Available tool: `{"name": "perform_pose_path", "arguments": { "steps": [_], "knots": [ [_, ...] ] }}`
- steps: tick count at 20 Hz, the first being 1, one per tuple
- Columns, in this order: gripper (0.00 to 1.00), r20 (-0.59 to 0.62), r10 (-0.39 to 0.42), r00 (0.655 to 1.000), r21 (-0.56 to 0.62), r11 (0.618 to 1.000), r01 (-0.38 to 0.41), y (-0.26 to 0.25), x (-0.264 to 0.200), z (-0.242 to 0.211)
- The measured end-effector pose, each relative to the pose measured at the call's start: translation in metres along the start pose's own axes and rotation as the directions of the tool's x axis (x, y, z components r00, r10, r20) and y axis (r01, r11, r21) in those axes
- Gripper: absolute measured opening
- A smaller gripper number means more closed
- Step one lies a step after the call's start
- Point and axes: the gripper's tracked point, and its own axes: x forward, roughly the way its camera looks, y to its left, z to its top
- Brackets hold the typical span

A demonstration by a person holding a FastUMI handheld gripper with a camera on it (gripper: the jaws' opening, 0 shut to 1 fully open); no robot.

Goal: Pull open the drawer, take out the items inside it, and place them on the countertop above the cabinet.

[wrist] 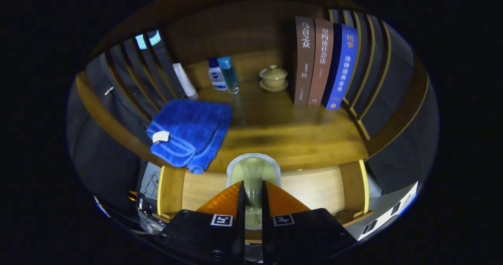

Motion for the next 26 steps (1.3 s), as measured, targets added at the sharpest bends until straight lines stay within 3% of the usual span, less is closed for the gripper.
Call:
{"name": "perform_pose_path", "arguments": {
  "steps": [9, 19, 25, 26],
  "knots": [
    [0.22, -0.044, -0.075, 0.996, 0.000, 0.997, 0.075, -0.002, 0.086, 0.064],
    [0.27, -0.090, -0.067, 0.994, -0.037, 0.997, 0.064, 0.004, 0.117, 0.061],
    [0.98, -0.075, -0.067, 0.995, -0.070, 0.996, 0.061, 0.010, 0.112, 0.054],
    [0.98, -0.064, -0.070, 0.995, -0.071, 0.995, 0.066, 0.009, 0.113, 0.051]
  ]
}}
